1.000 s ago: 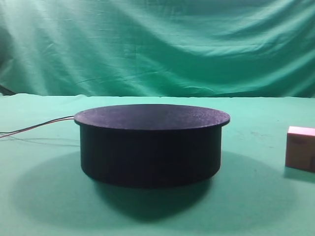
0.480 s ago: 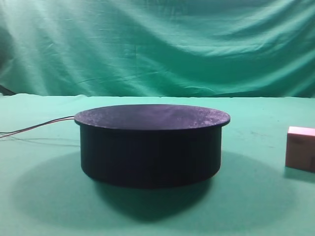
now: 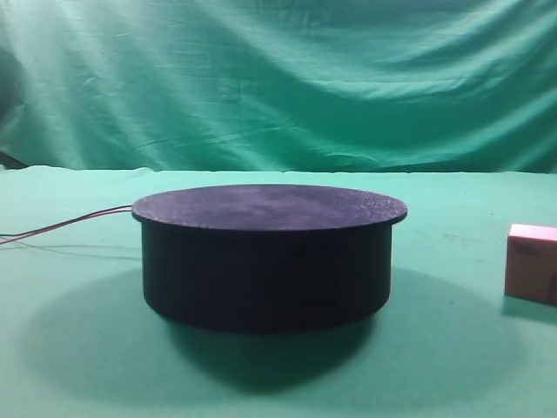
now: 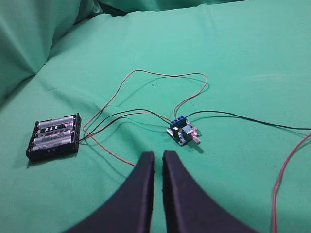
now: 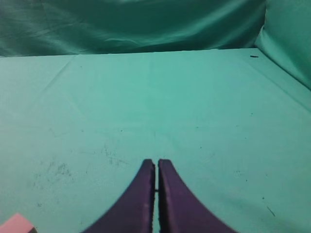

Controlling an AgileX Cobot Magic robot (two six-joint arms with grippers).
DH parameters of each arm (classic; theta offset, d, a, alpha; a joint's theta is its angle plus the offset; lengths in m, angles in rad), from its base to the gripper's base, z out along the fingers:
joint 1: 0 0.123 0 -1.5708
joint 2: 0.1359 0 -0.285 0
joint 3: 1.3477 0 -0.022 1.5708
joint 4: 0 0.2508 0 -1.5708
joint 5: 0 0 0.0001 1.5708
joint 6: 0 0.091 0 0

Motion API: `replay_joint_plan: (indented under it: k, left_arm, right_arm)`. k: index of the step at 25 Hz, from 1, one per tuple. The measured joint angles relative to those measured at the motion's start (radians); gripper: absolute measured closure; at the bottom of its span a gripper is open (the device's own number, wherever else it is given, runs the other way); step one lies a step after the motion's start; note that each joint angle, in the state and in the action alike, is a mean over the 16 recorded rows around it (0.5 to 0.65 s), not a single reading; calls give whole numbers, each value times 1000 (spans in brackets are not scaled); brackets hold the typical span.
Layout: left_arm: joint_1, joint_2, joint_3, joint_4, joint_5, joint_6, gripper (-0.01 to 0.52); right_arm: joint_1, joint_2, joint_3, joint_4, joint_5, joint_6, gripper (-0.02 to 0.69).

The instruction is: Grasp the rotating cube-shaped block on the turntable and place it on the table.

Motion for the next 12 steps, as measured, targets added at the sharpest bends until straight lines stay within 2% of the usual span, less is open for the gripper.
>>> replay_joint_plan:
  k: [12]
  left_arm:
    - [0,0,0,0,0,0,514]
  right_arm:
    - [-4,-23,5,-1,35,3,665]
